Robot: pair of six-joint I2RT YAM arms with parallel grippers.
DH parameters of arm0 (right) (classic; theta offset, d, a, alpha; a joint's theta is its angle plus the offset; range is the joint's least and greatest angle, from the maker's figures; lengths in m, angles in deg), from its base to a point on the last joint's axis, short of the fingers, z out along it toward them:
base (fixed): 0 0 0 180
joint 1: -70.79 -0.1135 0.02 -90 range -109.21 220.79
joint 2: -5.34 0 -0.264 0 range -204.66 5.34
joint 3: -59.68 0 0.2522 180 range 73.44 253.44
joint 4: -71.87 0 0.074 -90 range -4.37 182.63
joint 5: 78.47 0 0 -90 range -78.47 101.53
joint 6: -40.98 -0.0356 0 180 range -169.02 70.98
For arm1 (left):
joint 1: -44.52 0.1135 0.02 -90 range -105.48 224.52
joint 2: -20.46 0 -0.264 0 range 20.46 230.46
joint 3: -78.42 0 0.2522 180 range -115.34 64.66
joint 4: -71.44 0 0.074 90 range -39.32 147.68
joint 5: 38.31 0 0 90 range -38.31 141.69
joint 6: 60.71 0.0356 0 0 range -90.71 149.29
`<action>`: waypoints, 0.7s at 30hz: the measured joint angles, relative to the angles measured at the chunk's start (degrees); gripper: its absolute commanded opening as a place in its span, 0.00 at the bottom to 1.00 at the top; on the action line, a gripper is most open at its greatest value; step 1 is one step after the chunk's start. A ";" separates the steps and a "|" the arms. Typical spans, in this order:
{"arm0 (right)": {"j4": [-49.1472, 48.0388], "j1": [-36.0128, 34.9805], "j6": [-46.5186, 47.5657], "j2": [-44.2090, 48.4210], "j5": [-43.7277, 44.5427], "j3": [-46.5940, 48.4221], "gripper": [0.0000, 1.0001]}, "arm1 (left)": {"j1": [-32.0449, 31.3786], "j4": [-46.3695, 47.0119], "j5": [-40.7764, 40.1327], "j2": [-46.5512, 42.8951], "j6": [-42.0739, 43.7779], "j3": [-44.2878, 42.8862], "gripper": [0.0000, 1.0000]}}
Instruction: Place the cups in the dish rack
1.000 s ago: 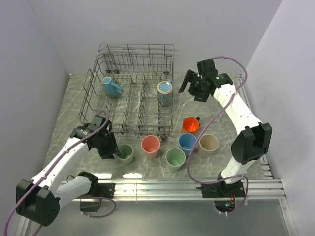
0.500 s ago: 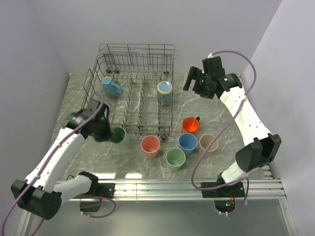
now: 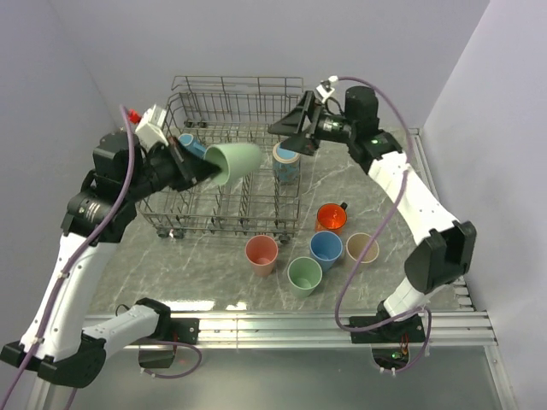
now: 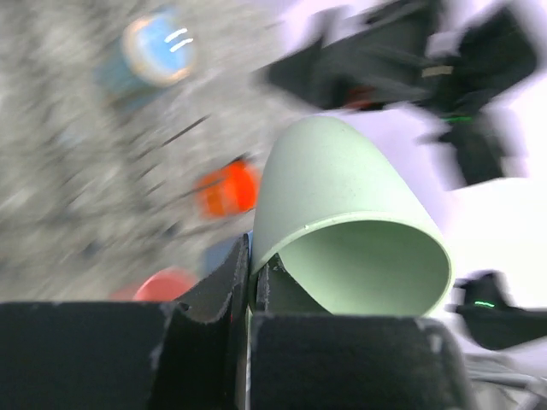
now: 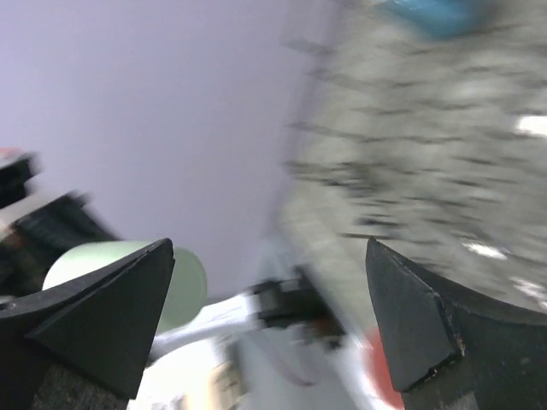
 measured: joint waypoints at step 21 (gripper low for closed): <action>-67.08 -4.33 -55.25 -5.31 -5.35 -17.35 1.00 | 9.57 45.40 20.98 5.97 -20.22 12.52 0.00</action>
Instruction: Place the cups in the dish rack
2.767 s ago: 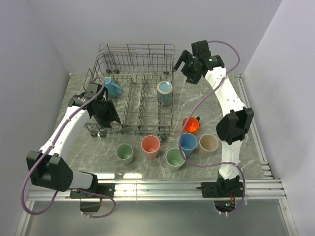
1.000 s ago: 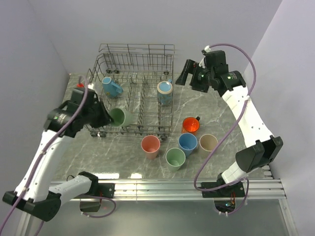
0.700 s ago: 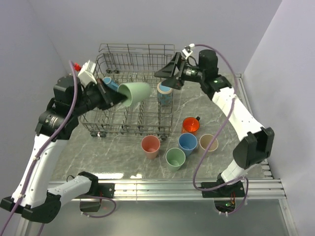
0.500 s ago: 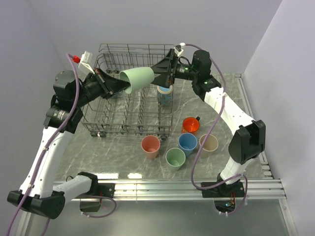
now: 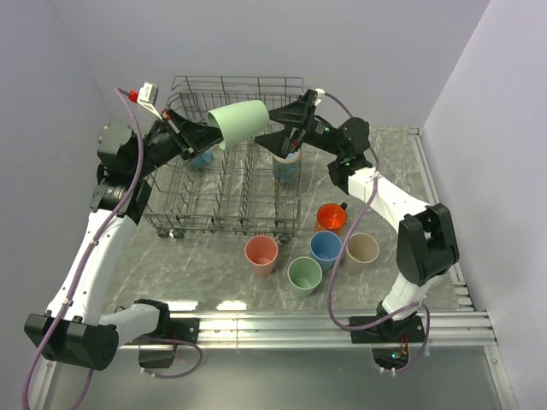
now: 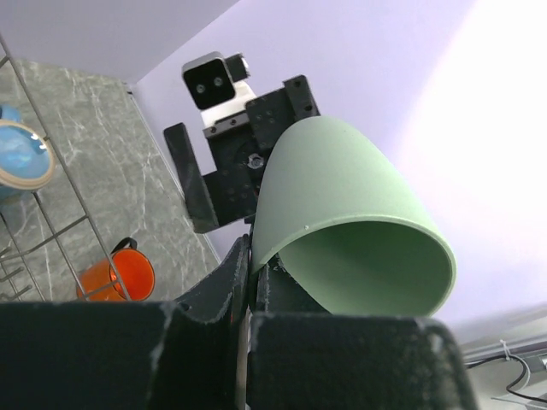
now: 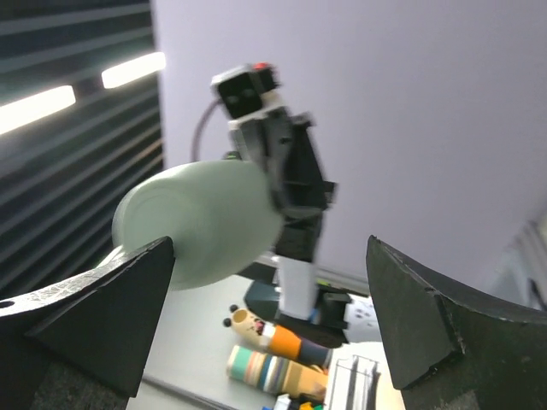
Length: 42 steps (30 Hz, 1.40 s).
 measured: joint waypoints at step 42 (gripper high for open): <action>30.27 -3.63 21.81 -0.57 4.07 13.44 0.00 | -1.62 -7.37 -4.55 4.79 7.39 2.10 0.71</action>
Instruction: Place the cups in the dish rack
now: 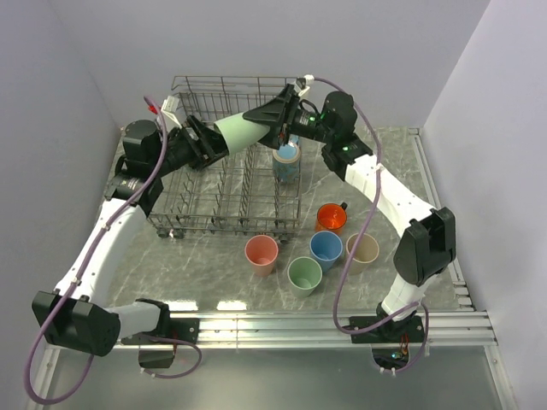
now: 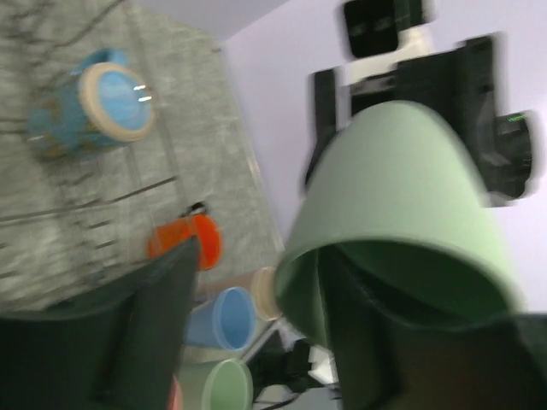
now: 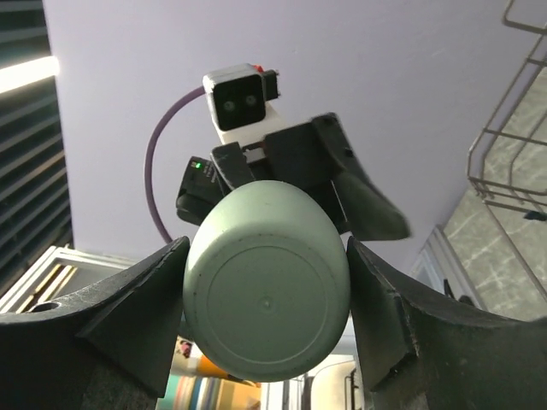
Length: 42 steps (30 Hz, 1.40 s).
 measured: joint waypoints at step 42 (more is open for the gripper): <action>59.14 4.24 56.57 -40.89 55.47 58.66 0.00 | 0.17 -44.11 -24.96 -3.23 15.91 0.02 0.69</action>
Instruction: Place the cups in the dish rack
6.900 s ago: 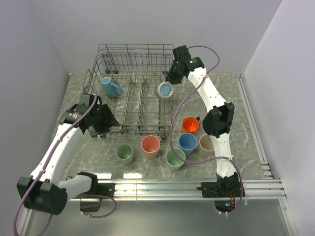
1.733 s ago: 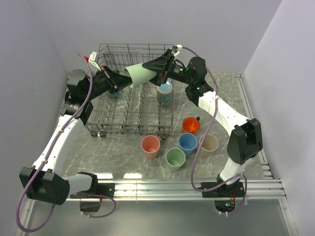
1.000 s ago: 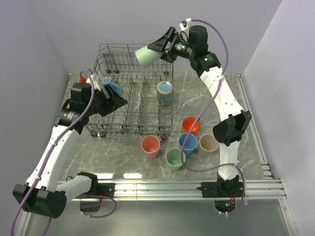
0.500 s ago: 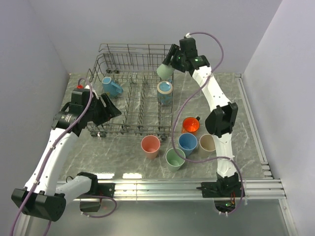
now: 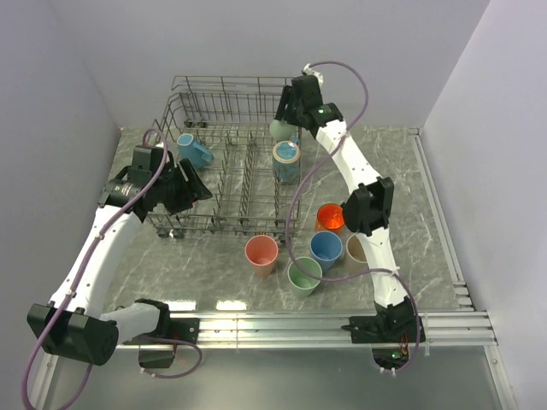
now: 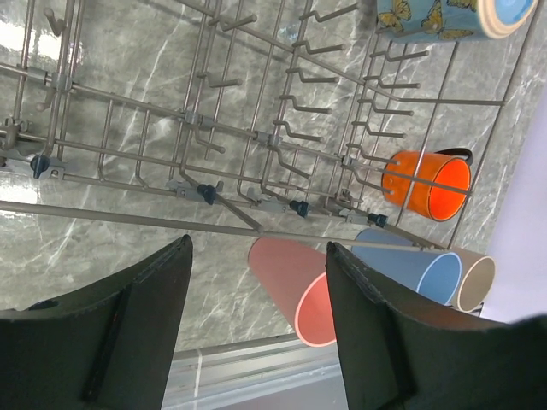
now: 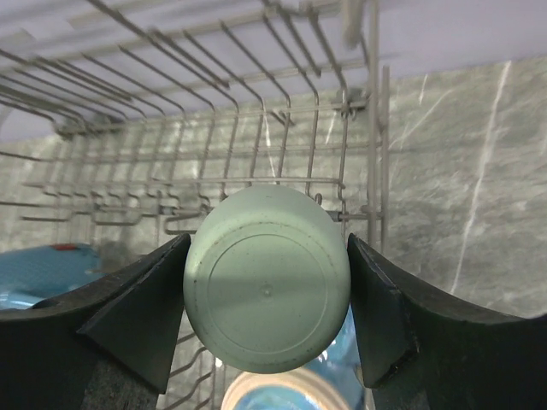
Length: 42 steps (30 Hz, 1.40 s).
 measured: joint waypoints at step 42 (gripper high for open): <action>-2.23 -0.83 6.01 32.79 12.00 -13.68 1.00 | -12.98 -2.05 -0.83 -2.34 8.26 3.78 0.62</action>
